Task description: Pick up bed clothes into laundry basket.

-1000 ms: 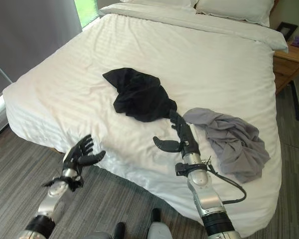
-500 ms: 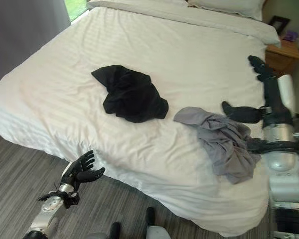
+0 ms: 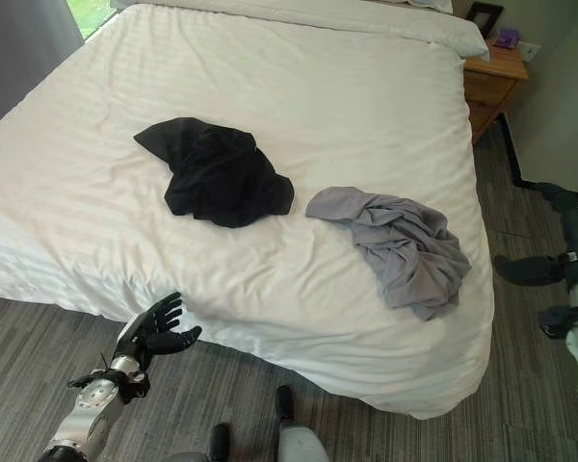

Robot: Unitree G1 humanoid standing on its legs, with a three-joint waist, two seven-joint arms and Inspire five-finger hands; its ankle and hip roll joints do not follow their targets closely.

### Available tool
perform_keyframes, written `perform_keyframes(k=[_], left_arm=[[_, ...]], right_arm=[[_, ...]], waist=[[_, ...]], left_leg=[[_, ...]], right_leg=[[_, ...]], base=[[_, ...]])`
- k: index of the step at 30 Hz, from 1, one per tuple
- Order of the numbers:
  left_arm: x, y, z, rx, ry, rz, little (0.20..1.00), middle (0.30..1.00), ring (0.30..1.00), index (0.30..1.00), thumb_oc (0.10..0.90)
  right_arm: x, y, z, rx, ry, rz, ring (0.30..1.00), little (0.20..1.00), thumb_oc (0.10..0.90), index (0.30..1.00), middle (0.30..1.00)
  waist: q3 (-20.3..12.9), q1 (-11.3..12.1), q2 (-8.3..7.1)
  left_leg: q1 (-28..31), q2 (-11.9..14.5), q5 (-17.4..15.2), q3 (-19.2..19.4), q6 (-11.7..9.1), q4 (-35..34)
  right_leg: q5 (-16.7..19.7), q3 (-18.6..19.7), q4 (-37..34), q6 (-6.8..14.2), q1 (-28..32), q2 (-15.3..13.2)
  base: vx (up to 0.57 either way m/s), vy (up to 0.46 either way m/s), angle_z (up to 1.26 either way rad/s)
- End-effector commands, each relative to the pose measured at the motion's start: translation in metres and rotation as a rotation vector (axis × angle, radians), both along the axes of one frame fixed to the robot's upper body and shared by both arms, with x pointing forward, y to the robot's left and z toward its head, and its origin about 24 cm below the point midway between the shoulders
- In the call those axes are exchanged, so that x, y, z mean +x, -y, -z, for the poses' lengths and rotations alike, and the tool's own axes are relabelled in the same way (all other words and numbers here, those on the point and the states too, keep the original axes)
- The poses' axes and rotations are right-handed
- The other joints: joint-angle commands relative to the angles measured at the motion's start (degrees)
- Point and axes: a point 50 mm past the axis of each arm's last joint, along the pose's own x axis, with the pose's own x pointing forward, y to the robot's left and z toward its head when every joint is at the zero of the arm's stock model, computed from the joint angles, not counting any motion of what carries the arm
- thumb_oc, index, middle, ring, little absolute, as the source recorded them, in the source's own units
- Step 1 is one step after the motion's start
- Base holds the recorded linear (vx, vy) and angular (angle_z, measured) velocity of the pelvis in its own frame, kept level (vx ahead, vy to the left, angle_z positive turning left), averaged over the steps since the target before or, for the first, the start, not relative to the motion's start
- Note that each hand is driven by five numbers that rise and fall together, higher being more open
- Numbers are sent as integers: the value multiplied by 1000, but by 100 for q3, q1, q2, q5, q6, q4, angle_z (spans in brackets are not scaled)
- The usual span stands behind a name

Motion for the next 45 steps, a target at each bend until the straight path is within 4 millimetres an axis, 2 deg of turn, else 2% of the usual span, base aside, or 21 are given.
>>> perform_keyframes(k=[1, 4, 5, 10, 12, 16, 20, 21, 22, 26, 33, 34, 35, 36, 37, 40, 45], left_arm=[[32, -13, -40, 11, 217, -26, 900, 900, 900, 900, 800], [35, -7, -41, 5, 221, -4, 900, 900, 900, 900, 800], [35, -5, -41, 0, 221, 1, 900, 900, 900, 900, 800], [34, 2, -34, 12, 193, 29, 900, 900, 900, 900, 800], [31, 1, -27, 12, 162, -8, 900, 900, 900, 900, 800], [27, -8, -23, 13, 145, -55, 900, 900, 900, 900, 800], [21, -21, -22, 11, 138, -120, 900, 900, 900, 900, 800], [21, -21, -22, 11, 138, -120, 900, 900, 900, 900, 800], [19, -26, -20, 4, 131, -150, 900, 900, 900, 900, 800], [15, -32, -19, -17, 128, -189, 900, 900, 900, 900, 800], [11, -43, -21, -45, 142, -261, 900, 900, 900, 900, 800], [11, -43, -21, -44, 141, -260, 900, 900, 900, 900, 800], [11, -47, -22, -47, 152, -280, 900, 900, 900, 900, 800], [11, -47, -22, -47, 152, -279, 900, 900, 900, 900, 800], [14, -53, -28, -61, 181, -316, 900, 900, 900, 900, 800], [14, -57, -32, -69, 204, -333, 900, 900, 900, 900, 800], [17, -65, -35, -90, 221, -398, 900, 900, 900, 900, 800]], right_arm=[[18, -5, -68, -45, 285, -48, 900, 900, 800, 900, 900], [34, -13, -68, -7, 288, -76, 900, 900, 800, 900, 900], [40, -18, -69, -3, 285, -96, 900, 900, 800, 900, 900], [59, -31, -58, 45, 225, -154, 900, 900, 800, 900, 900], [67, -28, -30, 91, 93, -122, 900, 900, 800, 900, 900], [71, -27, -19, 52, -11, -107, 900, 900, 800, 900, 900], [64, -19, 3, 76, -95, -53, 900, 900, 800, 900, 900], [64, -19, 3, 76, -95, -53, 900, 900, 800, 900, 900], [58, -15, 17, 70, -155, -26, 900, 900, 800, 900, 900], [49, -14, 40, 54, -254, -15, 900, 900, 800, 900, 900], [24, -14, 80, 144, -314, 18, 900, 900, 800, 900, 900], [23, -14, 81, 145, -314, 19, 900, 900, 800, 900, 900], [14, -13, 95, 174, -344, 40, 900, 900, 800, 900, 900], [14, -13, 95, 174, -344, 41, 900, 900, 800, 900, 900], [-10, -11, 129, 236, -445, 90, 300, 300, 400, 300, 300], [-30, -9, 148, 255, -528, 114, 300, 300, 400, 300, 300], [-50, -8, 166, 320, -545, 180, 300, 300, 400, 300, 300]], waist=[[-260, 321, -287], [-209, 408, -254], [-175, 427, -247], [-132, 477, -212], [-111, 510, -202], [-80, 497, -198], [-32, 517, -165], [-33, 517, -168], [-12, 516, -140], [4, 519, -89], [-17, 496, -18], [-20, 499, -21], [-26, 496, -1], [-28, 498, -4], [-34, 502, 25], [-27, 495, 41], [-66, 474, 90]], left_leg=[[-413, 12, 354, -171, -308, 35], [-440, 4, 292, -201, -316, 44], [-491, -3, 361, -197, -317, 61], [-419, -4, 288, -210, -311, 60], [-376, 7, 285, -225, -308, 70], [-352, 14, 279, -241, -316, 78], [-368, 8, 288, -294, -315, 90], [-368, 7, 288, -296, -315, 90], [-376, -1, 293, -317, -315, 96], [-386, -13, 302, -359, -318, 100], [-403, -7, 305, -416, -331, 88], [-404, -8, 305, -418, -331, 88], [-407, -5, 308, -437, -333, 85], [-407, -5, 308, -439, -333, 85], [-427, -4, 327, -498, -354, 81], [-447, -17, 333, -541, -363, 89], [-474, -8, 387, -566, -373, 111]], right_leg=[[-923, -3, 723, 499, 528, -263], [-986, -47, 735, 500, 512, -273], [-916, -48, 744, 498, 472, -276], [-979, -56, 749, 499, 537, -283], [-983, -43, 752, 489, 593, -276], [-994, -44, 755, 482, 627, -278], [-1031, -71, 811, 466, 611, -278], [-1033, -73, 814, 466, 611, -279], [-1047, -89, 843, 461, 600, -286], [-1066, -113, 860, 448, 594, -300], [-1109, -173, 831, 422, 620, -314], [-1110, -175, 831, 422, 621, -314], [-1123, -186, 827, 410, 627, -315], [-1124, -189, 827, 410, 628, -315], [-1155, -245, 844, 387, 627, -317], [-1178, -284, 866, 375, 625, -316], [-1145, -317, 865, 360, 623, -316]], base=[[9, -16, 7], [17, -13, 4], [40, -17, 1], [12, 0, 3], [1, 1, 2], [0, -1, 1], [-2, -2, 3], [0, 0, 0], [-2, -6, 5], [6, -5, 8], [1, -1, 1], [0, 0, 0], [6, -18, 7], [14, -62, 13], [11, -52, 17], [5, -40, 21], [-12, -21, 4]])
